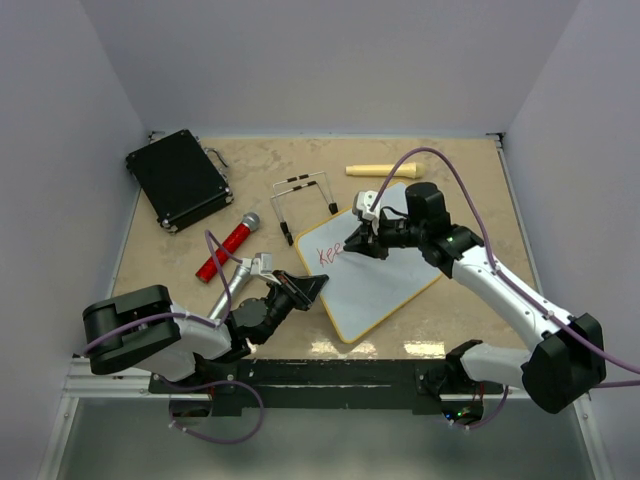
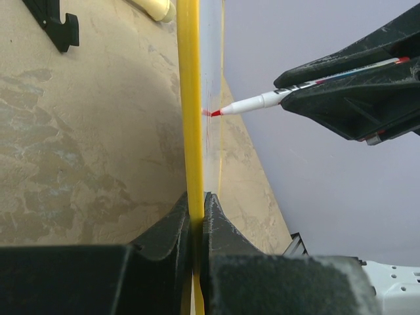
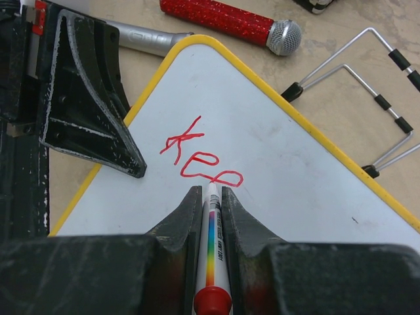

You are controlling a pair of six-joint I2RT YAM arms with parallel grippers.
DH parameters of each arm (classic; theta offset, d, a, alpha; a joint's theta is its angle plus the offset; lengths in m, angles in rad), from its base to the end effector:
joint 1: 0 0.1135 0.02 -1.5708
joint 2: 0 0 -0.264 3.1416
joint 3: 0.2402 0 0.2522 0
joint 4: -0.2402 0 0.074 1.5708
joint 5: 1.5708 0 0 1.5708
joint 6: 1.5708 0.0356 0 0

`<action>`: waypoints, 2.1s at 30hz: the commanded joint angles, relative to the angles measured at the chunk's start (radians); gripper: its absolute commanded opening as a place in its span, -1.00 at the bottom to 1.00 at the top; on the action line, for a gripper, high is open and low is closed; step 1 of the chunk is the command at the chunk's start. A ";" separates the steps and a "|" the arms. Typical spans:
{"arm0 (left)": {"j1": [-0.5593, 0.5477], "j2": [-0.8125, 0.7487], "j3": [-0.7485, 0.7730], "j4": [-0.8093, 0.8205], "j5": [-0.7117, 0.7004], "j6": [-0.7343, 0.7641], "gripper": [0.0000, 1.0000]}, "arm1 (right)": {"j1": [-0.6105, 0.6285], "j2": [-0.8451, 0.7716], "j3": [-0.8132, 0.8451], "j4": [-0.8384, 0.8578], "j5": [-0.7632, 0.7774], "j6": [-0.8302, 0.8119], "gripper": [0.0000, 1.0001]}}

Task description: Write a sentence on the whiteboard

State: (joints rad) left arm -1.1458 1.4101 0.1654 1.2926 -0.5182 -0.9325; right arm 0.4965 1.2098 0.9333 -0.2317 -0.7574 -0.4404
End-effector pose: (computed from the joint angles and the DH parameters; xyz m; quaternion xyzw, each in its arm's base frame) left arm 0.1059 -0.1912 0.1663 -0.1134 0.6829 -0.5135 0.5071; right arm 0.2223 0.1482 0.3027 -0.5288 0.6302 0.3318 0.4616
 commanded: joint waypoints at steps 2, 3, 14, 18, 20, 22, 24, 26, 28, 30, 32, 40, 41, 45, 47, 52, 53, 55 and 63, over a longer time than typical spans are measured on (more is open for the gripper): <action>-0.005 -0.005 0.005 0.114 0.030 0.081 -1.00 | 0.001 0.002 0.021 -0.093 0.023 -0.055 -1.00; -0.005 -0.005 0.003 0.114 0.030 0.081 -1.00 | -0.001 -0.006 0.019 -0.077 0.055 -0.044 -1.00; -0.005 -0.011 -0.001 0.111 0.030 0.081 -1.00 | -0.035 -0.050 0.050 0.000 0.053 0.014 -1.00; -0.003 -0.008 0.000 0.112 0.032 0.081 -1.00 | -0.038 -0.041 0.042 0.035 0.070 0.029 -1.00; -0.003 -0.005 0.000 0.117 0.033 0.080 -1.00 | -0.038 -0.029 0.042 0.043 0.070 0.037 -1.00; -0.003 -0.002 0.000 0.117 0.035 0.080 -1.00 | -0.039 -0.024 0.042 0.055 0.066 0.043 -1.00; -0.003 -0.002 -0.001 0.120 0.037 0.080 -1.00 | -0.038 -0.023 0.045 0.071 0.066 0.052 -1.00; -0.003 0.000 0.000 0.120 0.037 0.078 -1.00 | -0.038 -0.018 0.048 0.077 0.072 0.060 -1.00; -0.003 0.000 0.000 0.122 0.037 0.080 -1.00 | -0.039 -0.010 0.048 0.083 0.082 0.065 -1.00; -0.003 0.000 0.002 0.122 0.038 0.081 -1.00 | -0.039 -0.009 0.045 0.088 0.092 0.068 -1.00; -0.003 0.001 0.000 0.123 0.038 0.080 -1.00 | -0.038 -0.003 0.045 0.081 0.089 0.063 -1.00; -0.002 -0.008 -0.004 0.122 0.035 0.080 -1.00 | -0.039 -0.012 0.029 -0.035 0.052 -0.024 -1.00; 0.000 -0.008 -0.006 0.122 0.035 0.080 -1.00 | -0.038 -0.015 0.024 -0.043 0.047 -0.030 -1.00; 0.000 -0.008 -0.006 0.123 0.037 0.080 -1.00 | -0.039 -0.023 0.009 -0.095 0.023 -0.053 -1.00; 0.000 -0.008 -0.006 0.123 0.037 0.080 -1.00 | -0.039 -0.021 0.002 -0.112 0.020 -0.070 -1.00; 0.001 -0.005 -0.004 0.125 0.037 0.080 -1.00 | -0.038 -0.018 0.001 -0.149 0.015 -0.092 -1.00; 0.001 -0.003 -0.003 0.125 0.037 0.080 -1.00 | -0.038 -0.019 0.002 -0.147 0.015 -0.090 -1.00; 0.001 0.000 -0.003 0.125 0.040 0.078 -1.00 | -0.038 -0.024 0.019 -0.129 0.006 -0.071 -1.00; 0.001 -0.003 -0.004 0.125 0.041 0.078 -1.00 | -0.038 -0.015 0.084 -0.031 0.032 -0.001 -1.00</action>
State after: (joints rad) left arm -1.1400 1.4101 0.1638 1.2991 -0.5041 -0.9268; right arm 0.4580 1.1973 0.9531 -0.3332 -0.7467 -0.4782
